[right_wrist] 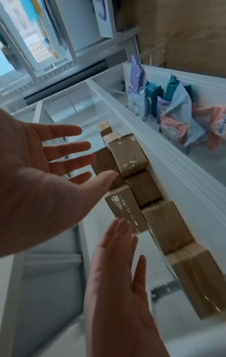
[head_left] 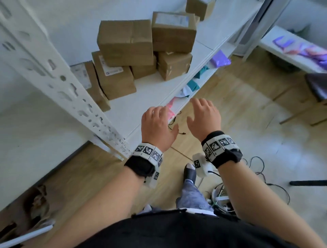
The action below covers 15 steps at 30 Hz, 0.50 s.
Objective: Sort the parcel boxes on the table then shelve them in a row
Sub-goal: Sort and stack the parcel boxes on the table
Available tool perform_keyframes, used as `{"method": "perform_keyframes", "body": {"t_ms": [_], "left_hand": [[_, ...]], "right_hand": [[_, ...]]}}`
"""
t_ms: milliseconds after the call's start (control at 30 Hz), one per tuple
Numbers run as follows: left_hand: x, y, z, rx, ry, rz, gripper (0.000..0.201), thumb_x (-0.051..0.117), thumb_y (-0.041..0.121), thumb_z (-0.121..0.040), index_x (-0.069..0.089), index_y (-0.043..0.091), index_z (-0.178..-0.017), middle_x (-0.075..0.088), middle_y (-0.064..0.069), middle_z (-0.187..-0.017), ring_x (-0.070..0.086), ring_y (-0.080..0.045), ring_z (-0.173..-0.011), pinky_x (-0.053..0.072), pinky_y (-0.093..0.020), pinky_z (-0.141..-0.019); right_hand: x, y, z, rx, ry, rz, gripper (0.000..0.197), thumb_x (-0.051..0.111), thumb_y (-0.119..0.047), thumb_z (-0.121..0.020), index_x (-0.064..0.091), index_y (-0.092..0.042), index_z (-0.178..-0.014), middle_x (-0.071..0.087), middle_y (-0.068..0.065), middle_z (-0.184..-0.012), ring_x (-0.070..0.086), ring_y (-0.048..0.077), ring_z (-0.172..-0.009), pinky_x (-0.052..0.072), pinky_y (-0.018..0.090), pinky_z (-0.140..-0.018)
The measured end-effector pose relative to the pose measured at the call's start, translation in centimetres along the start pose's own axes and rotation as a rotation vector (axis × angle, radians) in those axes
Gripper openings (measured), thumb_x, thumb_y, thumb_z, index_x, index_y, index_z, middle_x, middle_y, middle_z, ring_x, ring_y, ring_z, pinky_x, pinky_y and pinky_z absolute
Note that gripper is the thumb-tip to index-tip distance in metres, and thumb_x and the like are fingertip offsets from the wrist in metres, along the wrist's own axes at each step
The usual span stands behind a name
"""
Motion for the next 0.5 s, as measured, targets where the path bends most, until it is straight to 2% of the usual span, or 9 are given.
{"method": "perform_keyframes", "body": {"t_ms": [100, 300, 500], "left_hand": [[1.4, 2.2, -5.6, 0.014, 0.029, -0.023, 0.054, 0.071, 0.043, -0.077, 0.059, 0.009, -0.118, 0.064, -0.006, -0.112, 0.055, -0.03, -0.108, 0.043, -0.042, -0.095], [4.4, 7.6, -17.1, 0.008, 0.047, -0.047, 0.059, 0.068, 0.043, -0.078, 0.057, 0.008, -0.124, 0.062, -0.009, -0.119, 0.053, -0.032, -0.115, 0.042, -0.046, -0.1], [7.1, 13.4, -27.7, -0.003, 0.067, -0.076, 0.063, 0.065, 0.047, -0.083, 0.051, 0.011, -0.133, 0.058, -0.008, -0.13, 0.048, -0.029, -0.123, 0.038, -0.043, -0.106]], "right_hand": [[-0.6, 3.3, -4.1, 0.019, 0.017, -0.013, 0.047, 0.069, -0.018, -0.08, 0.055, -0.011, -0.125, 0.063, 0.007, -0.11, 0.056, 0.03, -0.102, 0.045, 0.038, -0.083], [-3.7, 11.1, -13.8, 0.018, 0.046, -0.025, 0.05, 0.07, -0.03, -0.082, 0.053, -0.015, -0.127, 0.061, 0.006, -0.112, 0.055, 0.029, -0.103, 0.044, 0.037, -0.082], [-7.0, 19.5, -22.7, 0.028, 0.082, 0.004, 0.047, 0.07, -0.029, -0.084, 0.054, -0.014, -0.126, 0.062, 0.006, -0.113, 0.056, 0.028, -0.104, 0.042, 0.035, -0.083]]}}
Point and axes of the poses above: each hand's wrist, its own z-axis away from the middle knuckle, its own x-axis out of the palm, y = z × x, the point moved 2 cm from there along -z, towards the middle knuckle
